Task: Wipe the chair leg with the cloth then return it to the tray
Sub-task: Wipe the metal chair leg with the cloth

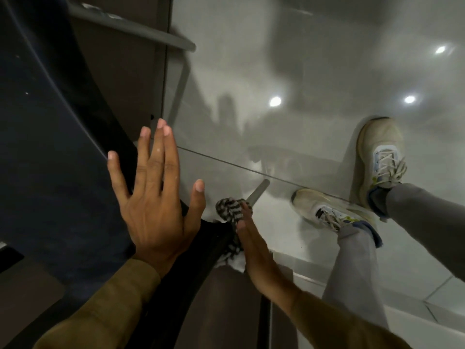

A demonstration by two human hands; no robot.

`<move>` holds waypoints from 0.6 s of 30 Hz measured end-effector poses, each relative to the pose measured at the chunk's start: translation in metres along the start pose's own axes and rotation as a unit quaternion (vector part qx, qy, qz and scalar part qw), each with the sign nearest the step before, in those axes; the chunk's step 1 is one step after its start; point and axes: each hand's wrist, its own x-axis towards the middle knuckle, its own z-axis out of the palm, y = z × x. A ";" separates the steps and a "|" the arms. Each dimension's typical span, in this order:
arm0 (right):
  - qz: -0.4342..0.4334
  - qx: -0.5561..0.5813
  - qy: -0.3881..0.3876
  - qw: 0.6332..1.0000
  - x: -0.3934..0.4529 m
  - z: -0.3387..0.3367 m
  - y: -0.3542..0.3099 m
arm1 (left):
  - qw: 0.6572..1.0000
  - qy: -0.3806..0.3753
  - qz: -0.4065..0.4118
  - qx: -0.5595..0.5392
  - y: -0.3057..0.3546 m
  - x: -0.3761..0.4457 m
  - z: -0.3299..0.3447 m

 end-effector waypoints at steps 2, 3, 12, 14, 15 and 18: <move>0.036 0.007 0.026 0.999 0.039 -0.016 0.002 | 1.000 0.005 0.009 -0.002 -0.003 0.000 0.003; 0.055 0.001 0.033 0.998 0.063 -0.028 0.005 | 1.000 0.008 0.012 -0.002 -0.004 -0.001 0.004; 0.084 -0.062 0.017 0.994 0.041 -0.028 0.004 | 1.000 0.009 0.007 0.010 -0.004 0.000 0.006; 0.067 -0.057 -0.028 0.996 0.005 -0.013 -0.001 | 1.000 0.004 0.005 0.016 -0.004 0.000 0.006; 0.055 -0.083 -0.039 0.994 0.001 -0.012 0.003 | 1.000 0.001 0.004 0.016 -0.004 0.000 0.006; 0.011 -0.178 -0.052 0.983 0.040 -0.031 0.010 | 1.000 0.005 0.014 0.014 -0.005 0.000 0.009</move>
